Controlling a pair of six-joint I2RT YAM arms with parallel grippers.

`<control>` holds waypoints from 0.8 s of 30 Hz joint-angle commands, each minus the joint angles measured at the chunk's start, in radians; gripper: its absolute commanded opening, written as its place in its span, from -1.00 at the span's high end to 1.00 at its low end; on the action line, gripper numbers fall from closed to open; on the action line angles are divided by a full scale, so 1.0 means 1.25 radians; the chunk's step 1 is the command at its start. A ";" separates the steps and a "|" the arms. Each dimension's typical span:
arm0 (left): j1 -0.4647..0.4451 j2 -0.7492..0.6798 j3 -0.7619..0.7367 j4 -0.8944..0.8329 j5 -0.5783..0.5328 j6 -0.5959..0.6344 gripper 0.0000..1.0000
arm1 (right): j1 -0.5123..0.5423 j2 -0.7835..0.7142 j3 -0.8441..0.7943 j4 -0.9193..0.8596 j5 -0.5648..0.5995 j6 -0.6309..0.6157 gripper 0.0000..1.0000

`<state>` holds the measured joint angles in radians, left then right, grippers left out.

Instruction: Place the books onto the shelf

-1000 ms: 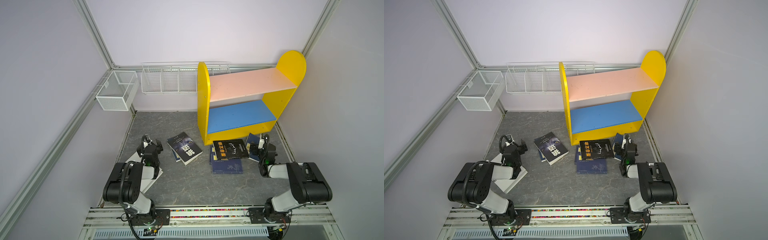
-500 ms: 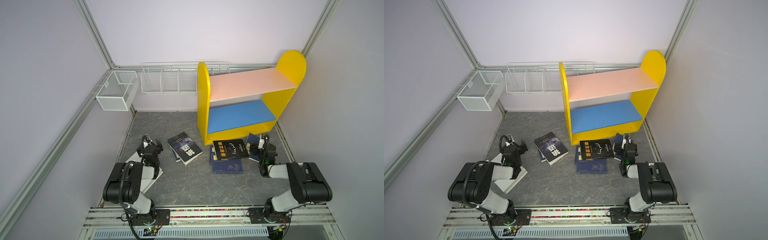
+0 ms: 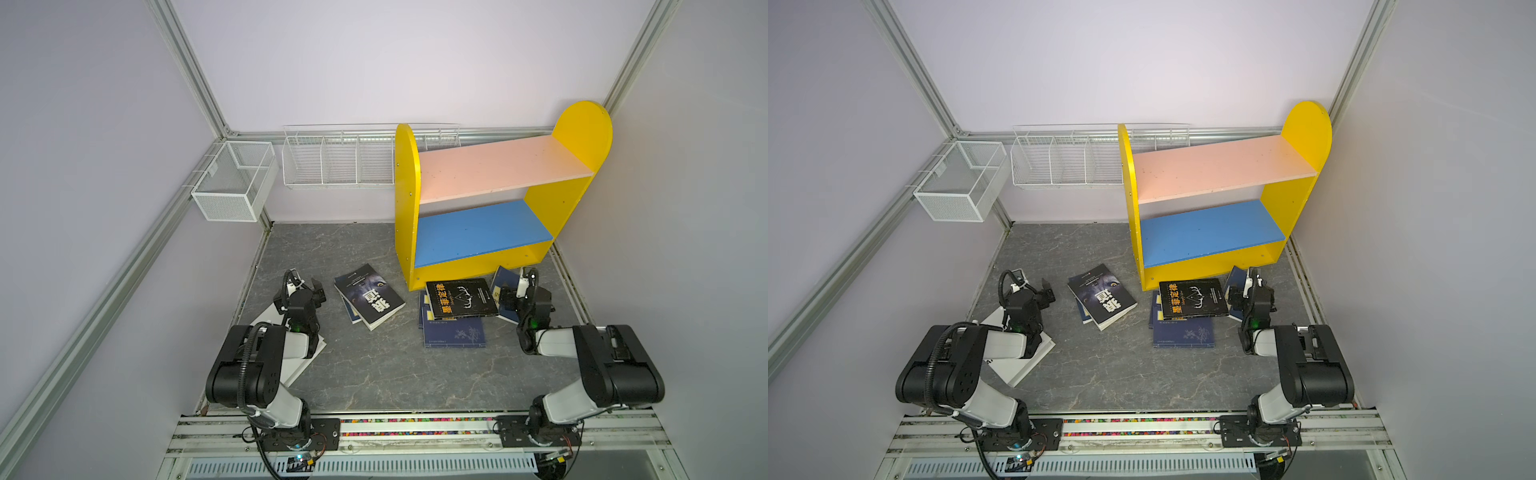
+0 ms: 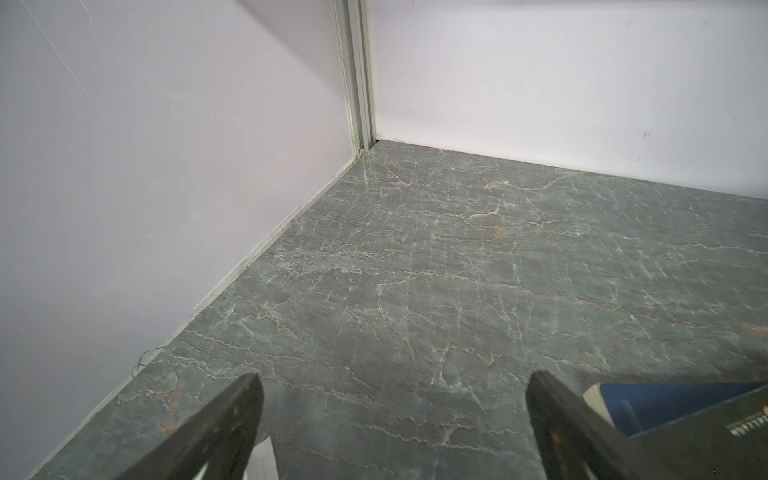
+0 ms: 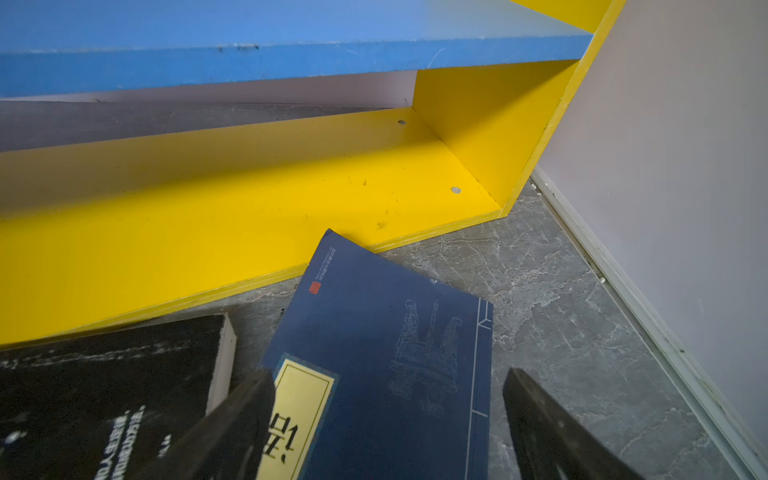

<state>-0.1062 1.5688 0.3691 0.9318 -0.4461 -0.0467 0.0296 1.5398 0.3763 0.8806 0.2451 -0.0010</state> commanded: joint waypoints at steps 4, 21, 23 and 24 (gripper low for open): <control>0.004 -0.007 0.012 0.006 0.008 0.002 -0.99 | -0.005 -0.003 -0.004 0.017 -0.010 -0.008 -0.78; -0.057 -0.446 0.247 -0.837 0.197 -0.342 -0.99 | 0.061 -0.405 0.244 -0.860 -0.145 0.258 -0.77; -0.106 -0.512 0.223 -0.877 0.232 -0.429 -0.99 | 0.112 -0.469 0.239 -0.937 -0.169 0.315 -0.77; -0.128 -0.533 0.219 -0.906 0.238 -0.471 -0.99 | 0.134 -0.495 0.236 -0.962 -0.189 0.343 -0.77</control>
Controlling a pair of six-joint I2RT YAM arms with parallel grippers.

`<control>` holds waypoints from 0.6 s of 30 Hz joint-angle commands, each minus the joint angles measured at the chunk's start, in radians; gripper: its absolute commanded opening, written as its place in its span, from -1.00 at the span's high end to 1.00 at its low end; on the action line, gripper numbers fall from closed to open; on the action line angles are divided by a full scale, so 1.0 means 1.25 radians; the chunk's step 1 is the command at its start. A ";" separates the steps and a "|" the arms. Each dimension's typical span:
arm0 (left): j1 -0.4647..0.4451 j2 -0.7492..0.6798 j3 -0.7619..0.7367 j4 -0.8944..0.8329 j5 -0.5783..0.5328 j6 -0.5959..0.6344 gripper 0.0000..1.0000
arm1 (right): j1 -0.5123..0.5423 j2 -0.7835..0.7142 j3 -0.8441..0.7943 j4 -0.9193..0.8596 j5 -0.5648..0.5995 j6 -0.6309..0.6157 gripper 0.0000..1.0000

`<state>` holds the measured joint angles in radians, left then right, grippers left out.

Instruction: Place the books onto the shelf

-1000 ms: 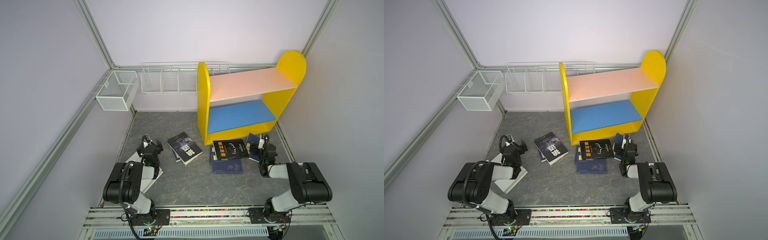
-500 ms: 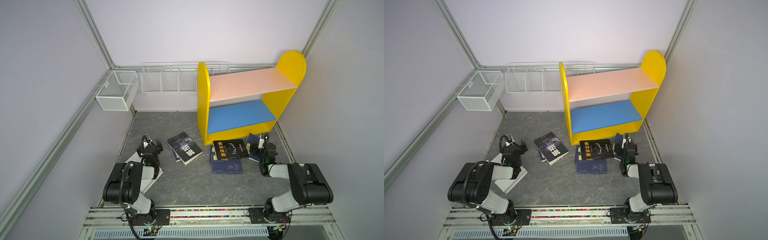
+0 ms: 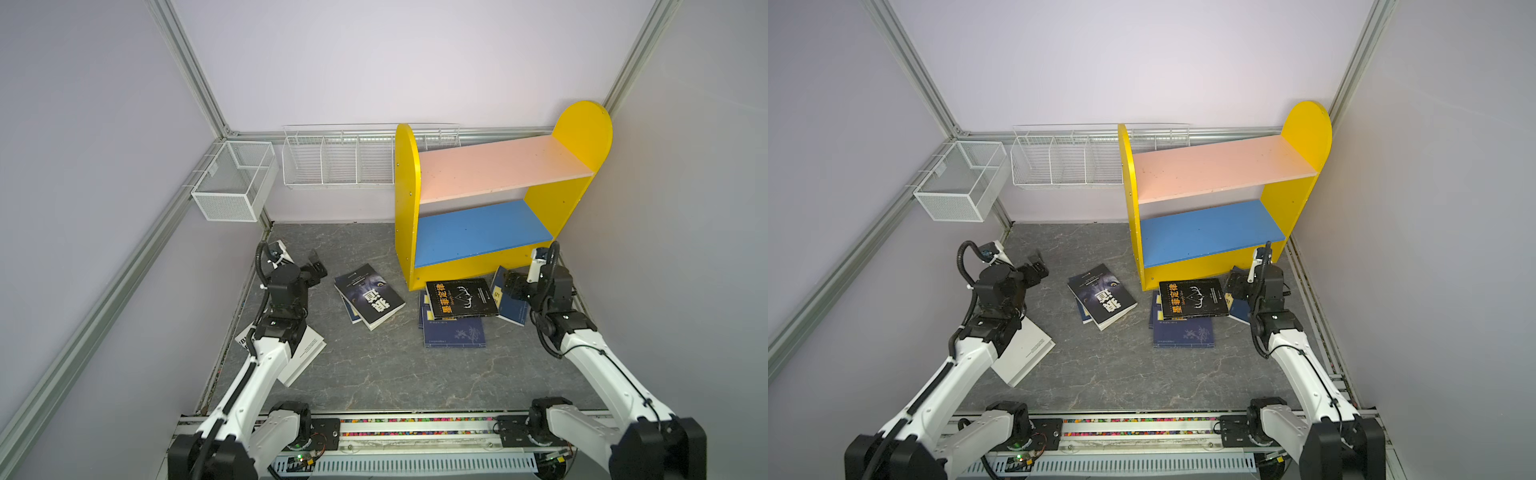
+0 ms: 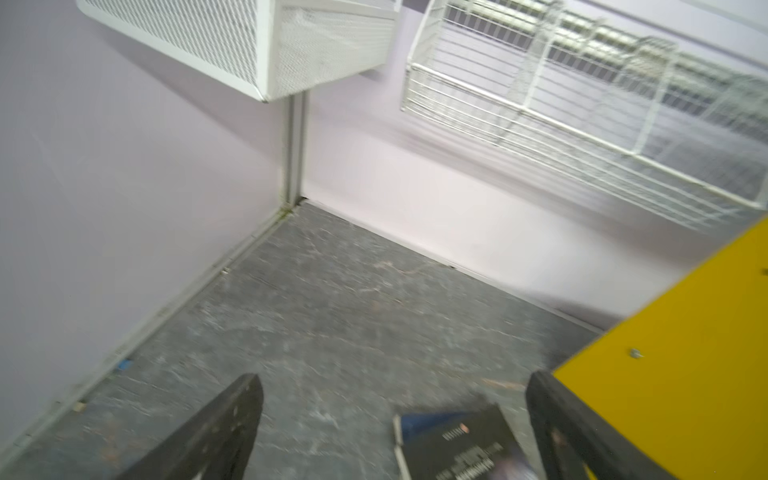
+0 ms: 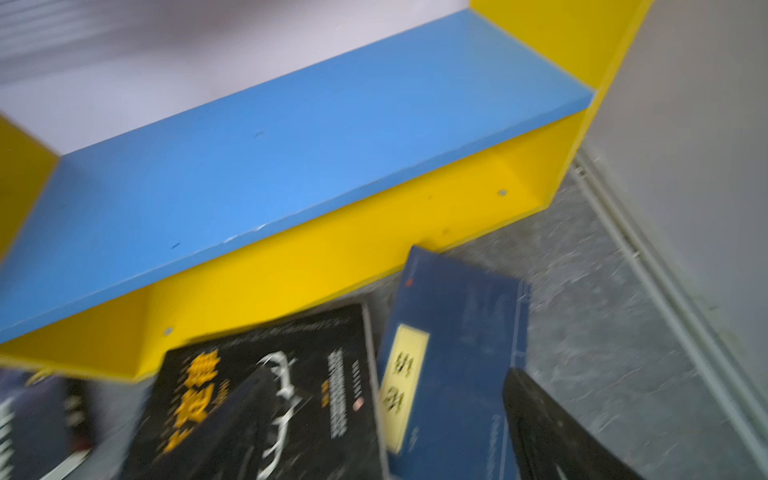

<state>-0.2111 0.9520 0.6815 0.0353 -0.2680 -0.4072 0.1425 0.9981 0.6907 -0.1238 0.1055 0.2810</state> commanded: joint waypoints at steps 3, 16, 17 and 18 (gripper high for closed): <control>-0.121 -0.074 -0.042 -0.262 0.140 -0.302 -0.99 | 0.139 -0.145 -0.047 -0.183 -0.134 0.251 -0.76; -0.562 0.017 -0.021 -0.238 0.000 -0.592 -0.99 | 0.534 -0.039 0.016 -0.089 -0.026 0.380 -0.78; -0.563 0.018 -0.004 -0.270 -0.007 -0.589 -0.99 | 0.529 -0.023 0.007 -0.042 -0.062 0.384 -0.78; -0.563 0.018 -0.006 -0.259 -0.002 -0.583 -0.99 | 0.521 -0.006 0.021 -0.052 -0.089 0.381 -0.78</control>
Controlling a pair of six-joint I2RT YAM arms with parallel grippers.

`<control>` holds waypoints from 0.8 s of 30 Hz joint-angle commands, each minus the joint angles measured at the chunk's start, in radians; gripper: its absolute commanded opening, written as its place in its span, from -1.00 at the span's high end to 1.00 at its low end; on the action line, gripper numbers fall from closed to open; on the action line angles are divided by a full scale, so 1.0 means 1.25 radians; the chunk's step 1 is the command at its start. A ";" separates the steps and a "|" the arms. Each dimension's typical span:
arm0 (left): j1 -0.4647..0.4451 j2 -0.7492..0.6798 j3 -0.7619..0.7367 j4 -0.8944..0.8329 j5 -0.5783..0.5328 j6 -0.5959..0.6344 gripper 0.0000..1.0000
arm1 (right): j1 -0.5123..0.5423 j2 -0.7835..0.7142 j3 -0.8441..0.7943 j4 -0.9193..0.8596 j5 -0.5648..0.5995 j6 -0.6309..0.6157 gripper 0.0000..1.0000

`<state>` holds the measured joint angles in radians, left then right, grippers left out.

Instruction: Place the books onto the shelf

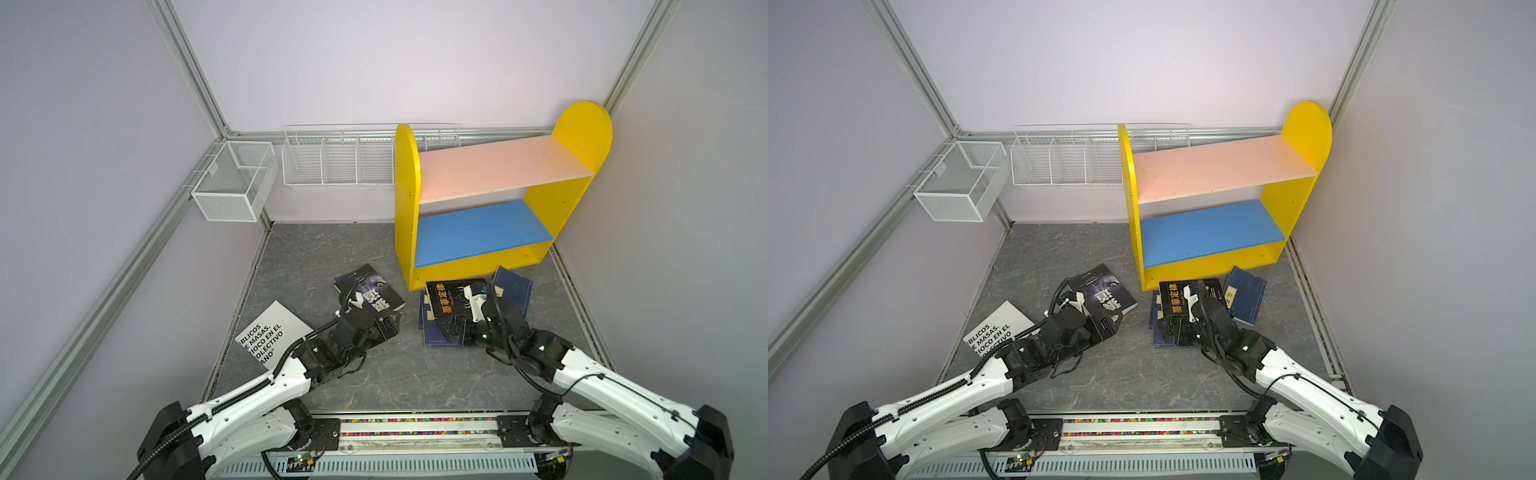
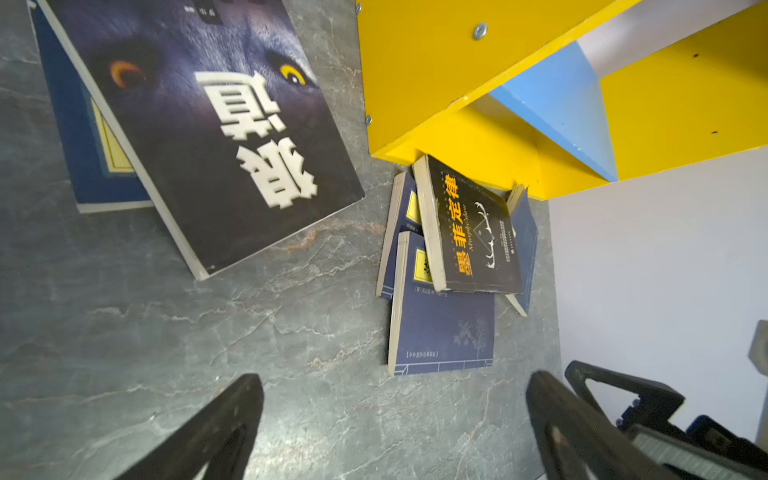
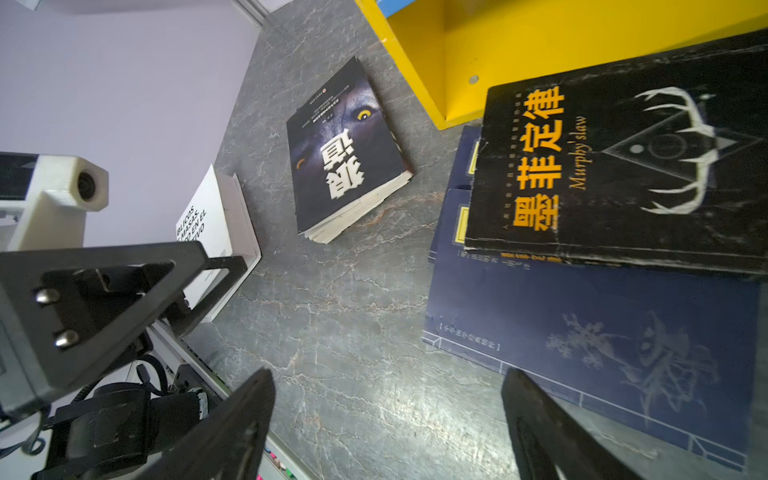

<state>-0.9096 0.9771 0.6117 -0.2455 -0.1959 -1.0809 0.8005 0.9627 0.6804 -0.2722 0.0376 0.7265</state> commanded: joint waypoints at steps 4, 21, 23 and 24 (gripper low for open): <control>0.001 -0.027 -0.022 0.157 -0.014 -0.009 -0.98 | -0.013 0.086 0.081 0.057 -0.085 0.001 -0.78; 0.508 -0.300 0.053 -0.589 -0.330 0.083 -0.99 | 0.094 0.525 0.429 0.067 -0.076 -0.185 -0.80; 0.556 -0.295 0.028 -0.576 -0.345 0.069 -0.99 | 0.109 0.587 0.471 0.103 -0.097 -0.185 -0.83; 0.576 -0.295 0.015 -0.560 -0.345 0.065 -0.99 | 0.119 0.615 0.489 0.118 -0.101 -0.188 -0.85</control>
<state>-0.2432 0.6022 0.6685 -0.8692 -0.5571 -1.0080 0.9230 1.6600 1.2499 -0.1787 -0.0437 0.5335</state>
